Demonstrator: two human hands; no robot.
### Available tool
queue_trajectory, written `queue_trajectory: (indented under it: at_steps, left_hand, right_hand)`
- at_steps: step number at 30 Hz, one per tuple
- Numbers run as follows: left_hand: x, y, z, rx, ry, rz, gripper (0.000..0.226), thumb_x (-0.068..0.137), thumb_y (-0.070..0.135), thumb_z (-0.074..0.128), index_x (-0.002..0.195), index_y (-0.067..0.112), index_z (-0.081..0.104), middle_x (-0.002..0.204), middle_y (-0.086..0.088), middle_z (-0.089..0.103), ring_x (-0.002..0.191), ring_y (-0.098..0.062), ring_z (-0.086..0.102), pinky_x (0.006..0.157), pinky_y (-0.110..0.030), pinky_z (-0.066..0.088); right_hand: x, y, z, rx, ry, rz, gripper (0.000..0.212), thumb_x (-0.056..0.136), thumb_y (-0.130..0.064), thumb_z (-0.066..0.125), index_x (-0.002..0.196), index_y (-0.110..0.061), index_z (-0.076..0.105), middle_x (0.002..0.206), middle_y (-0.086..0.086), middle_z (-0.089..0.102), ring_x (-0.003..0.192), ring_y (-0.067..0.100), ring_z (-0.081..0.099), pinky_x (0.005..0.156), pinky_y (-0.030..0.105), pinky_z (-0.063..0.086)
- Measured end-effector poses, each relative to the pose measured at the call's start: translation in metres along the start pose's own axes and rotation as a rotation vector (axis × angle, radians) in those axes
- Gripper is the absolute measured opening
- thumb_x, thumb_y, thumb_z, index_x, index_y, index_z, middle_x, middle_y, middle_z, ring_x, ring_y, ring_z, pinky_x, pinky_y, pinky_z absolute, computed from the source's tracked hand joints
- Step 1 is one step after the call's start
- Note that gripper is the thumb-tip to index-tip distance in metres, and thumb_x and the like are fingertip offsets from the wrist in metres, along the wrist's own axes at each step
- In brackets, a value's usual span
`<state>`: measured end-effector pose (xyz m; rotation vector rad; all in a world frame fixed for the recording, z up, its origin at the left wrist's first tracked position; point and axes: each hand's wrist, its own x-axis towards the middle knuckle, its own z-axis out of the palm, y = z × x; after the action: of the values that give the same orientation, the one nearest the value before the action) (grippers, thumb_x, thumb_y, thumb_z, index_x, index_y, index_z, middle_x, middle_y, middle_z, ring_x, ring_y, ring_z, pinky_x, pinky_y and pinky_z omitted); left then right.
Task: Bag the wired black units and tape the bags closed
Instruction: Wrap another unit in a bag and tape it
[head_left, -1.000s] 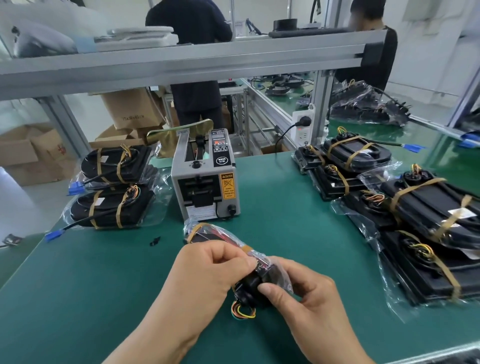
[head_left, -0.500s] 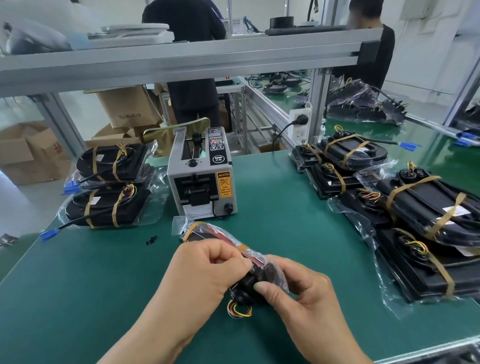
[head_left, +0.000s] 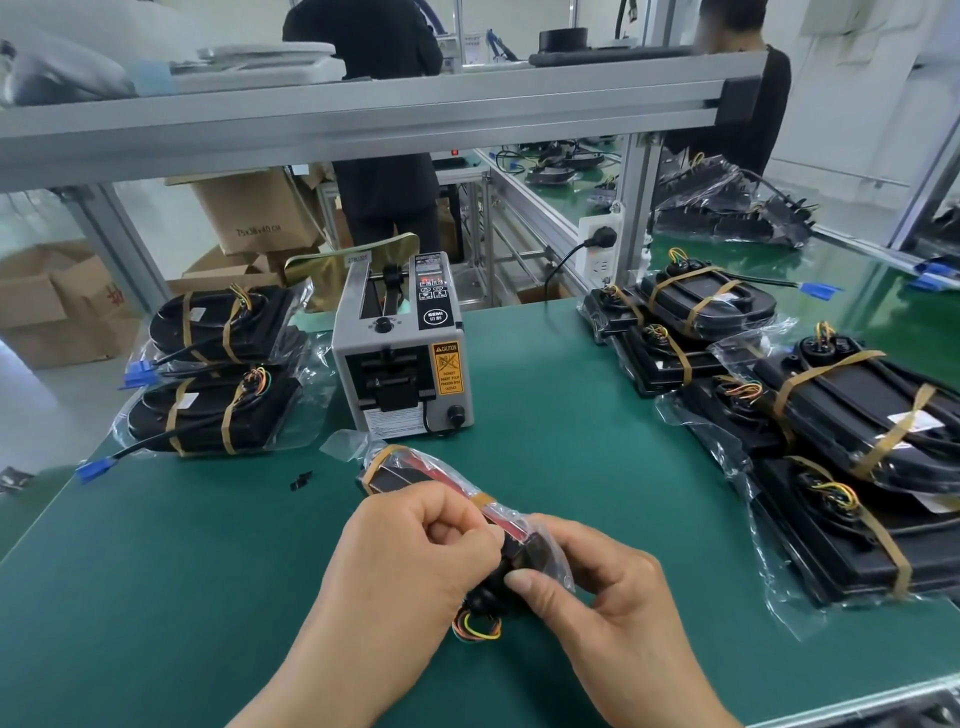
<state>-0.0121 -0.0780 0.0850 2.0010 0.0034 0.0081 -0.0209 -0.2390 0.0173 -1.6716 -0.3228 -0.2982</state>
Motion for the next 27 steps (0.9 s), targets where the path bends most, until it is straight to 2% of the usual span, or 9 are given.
queue_trajectory:
  at_steps: [3, 6, 9, 11, 13, 14, 18, 21, 27]
  left_hand:
    - [0.000, -0.004, -0.001, -0.005, 0.028, 0.014, 0.015, 0.073, 0.030, 0.073, 0.079, 0.033, 0.059, 0.050, 0.010, 0.053, 0.042, -0.002, 0.043, 0.046, -0.013, 0.036]
    - [0.003, -0.008, -0.002, 0.001, 0.031, 0.022, 0.023, 0.085, 0.024, 0.067, 0.081, 0.042, 0.053, 0.048, 0.011, 0.049, 0.043, -0.003, 0.041, 0.054, -0.025, 0.037]
    - [0.005, -0.010, -0.002, -0.003, 0.008, 0.033, 0.021, 0.088, 0.024, 0.065, 0.081, 0.042, 0.056, 0.048, 0.011, 0.046, 0.044, -0.005, 0.040, 0.056, -0.030, 0.037]
    - [0.006, -0.010, -0.002, -0.030, -0.018, 0.046, 0.013, 0.078, 0.041, 0.070, 0.082, 0.042, 0.058, 0.049, 0.011, 0.046, 0.046, -0.004, 0.042, 0.056, -0.026, 0.039]
    - [0.006, -0.011, -0.003, -0.017, -0.046, 0.074, 0.029, 0.061, 0.057, 0.071, 0.082, 0.043, 0.056, 0.049, 0.012, 0.047, 0.046, -0.001, 0.043, 0.052, -0.015, 0.039]
    - [0.006, -0.011, -0.003, -0.001, -0.051, 0.083, 0.033, 0.058, 0.059, 0.072, 0.082, 0.042, 0.055, 0.049, 0.013, 0.048, 0.045, 0.000, 0.043, 0.051, -0.013, 0.039]
    - [0.012, -0.010, -0.008, 0.089, -0.092, 0.074, 0.025, 0.072, 0.045, 0.074, 0.084, 0.035, 0.055, 0.051, 0.013, 0.049, 0.045, 0.000, 0.042, 0.049, -0.014, 0.036]
    - [0.018, -0.010, -0.012, 0.110, -0.147, 0.077, 0.017, 0.084, 0.031, 0.072, 0.087, 0.032, 0.056, 0.052, 0.013, 0.048, 0.047, -0.001, 0.041, 0.054, -0.021, 0.036]
    - [0.025, -0.008, -0.018, 0.168, -0.235, 0.150, 0.028, 0.082, 0.028, 0.075, 0.088, 0.044, 0.053, 0.054, 0.012, 0.049, 0.049, -0.002, 0.043, 0.060, -0.025, 0.040]
  right_hand:
    - [0.000, 0.001, 0.000, -0.001, 0.004, -0.003, 0.026, 0.078, -0.019, 0.076, 0.102, -0.030, 0.076, 0.099, -0.011, 0.076, 0.091, 0.011, 0.072, 0.079, 0.020, 0.055]
    - [-0.001, 0.001, 0.000, -0.009, 0.002, -0.002, 0.028, 0.079, -0.019, 0.076, 0.103, -0.032, 0.076, 0.099, -0.011, 0.076, 0.091, 0.011, 0.072, 0.078, 0.018, 0.053]
    - [-0.001, 0.000, 0.000, -0.021, 0.008, -0.003, 0.032, 0.079, -0.019, 0.075, 0.106, -0.035, 0.073, 0.098, -0.012, 0.076, 0.090, 0.009, 0.072, 0.077, 0.015, 0.052]
    - [0.000, -0.001, 0.000, -0.025, 0.010, -0.006, 0.034, 0.079, -0.018, 0.075, 0.106, -0.037, 0.073, 0.097, -0.013, 0.076, 0.089, 0.008, 0.072, 0.077, 0.015, 0.052]
    - [0.000, -0.002, 0.001, -0.035, 0.007, -0.012, 0.036, 0.079, -0.017, 0.075, 0.108, -0.038, 0.072, 0.098, -0.014, 0.076, 0.090, 0.008, 0.072, 0.077, 0.015, 0.053]
    - [0.000, -0.002, 0.001, -0.035, 0.006, -0.011, 0.036, 0.079, -0.017, 0.075, 0.108, -0.038, 0.072, 0.098, -0.014, 0.076, 0.089, 0.008, 0.072, 0.077, 0.015, 0.053]
    - [0.000, -0.004, 0.000, -0.032, 0.012, 0.001, 0.035, 0.078, -0.017, 0.075, 0.106, -0.037, 0.073, 0.098, -0.013, 0.076, 0.089, 0.007, 0.072, 0.077, 0.013, 0.052]
    - [0.001, -0.005, -0.001, -0.001, 0.013, 0.019, 0.031, 0.077, -0.017, 0.075, 0.102, -0.036, 0.074, 0.096, -0.011, 0.077, 0.087, 0.007, 0.072, 0.076, 0.012, 0.051]
    - [0.001, -0.005, -0.003, 0.012, -0.004, 0.056, 0.031, 0.080, -0.016, 0.073, 0.102, -0.037, 0.074, 0.099, -0.007, 0.076, 0.089, 0.012, 0.072, 0.078, 0.018, 0.054]
